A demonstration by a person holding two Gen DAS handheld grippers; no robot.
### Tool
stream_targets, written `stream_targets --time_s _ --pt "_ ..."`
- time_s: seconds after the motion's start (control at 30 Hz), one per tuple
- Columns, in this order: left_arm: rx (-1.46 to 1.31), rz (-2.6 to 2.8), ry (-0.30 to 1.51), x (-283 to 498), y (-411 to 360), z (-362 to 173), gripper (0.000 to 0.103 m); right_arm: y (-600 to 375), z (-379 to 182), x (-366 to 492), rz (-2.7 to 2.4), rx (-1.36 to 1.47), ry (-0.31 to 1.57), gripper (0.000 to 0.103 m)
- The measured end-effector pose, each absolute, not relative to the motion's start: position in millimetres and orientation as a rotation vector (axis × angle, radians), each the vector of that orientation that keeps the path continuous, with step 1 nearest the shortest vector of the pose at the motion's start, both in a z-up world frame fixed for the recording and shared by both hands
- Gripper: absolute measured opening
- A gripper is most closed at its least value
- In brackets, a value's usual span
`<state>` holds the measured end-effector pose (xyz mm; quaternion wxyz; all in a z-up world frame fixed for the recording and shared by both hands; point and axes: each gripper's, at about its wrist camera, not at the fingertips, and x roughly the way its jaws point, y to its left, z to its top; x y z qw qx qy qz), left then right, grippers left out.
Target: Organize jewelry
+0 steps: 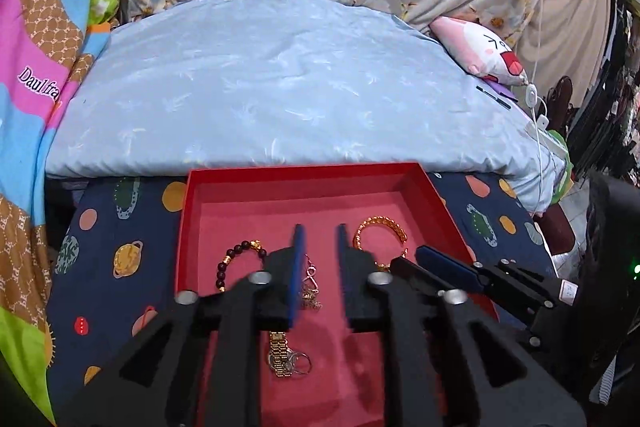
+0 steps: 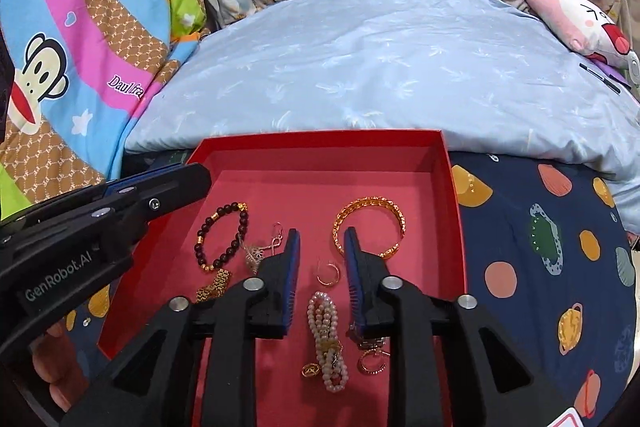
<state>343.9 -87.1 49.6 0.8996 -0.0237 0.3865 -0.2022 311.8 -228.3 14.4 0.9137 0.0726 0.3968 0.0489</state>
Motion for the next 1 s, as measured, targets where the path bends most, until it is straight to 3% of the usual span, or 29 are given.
stream_targets --time_s 0.07,0.27,0.77,1.0 --pt "-0.062 -0.393 0.783 342 -81 54 0.037 -232 19 307 0.09 0.16 0.801 0.028" --pt "-0.045 -0.326 0.719 308 -60 74 0.045 -237 42 261 0.053 0.173 0.747 0.044" --pt "0.039 -0.191 0.761 192 -34 36 0.045 -204 22 136 -0.048 0.121 0.747 0.05" --pt "0.055 -0.157 0.772 167 -34 16 0.046 -194 12 115 -0.07 0.117 0.741 0.062"
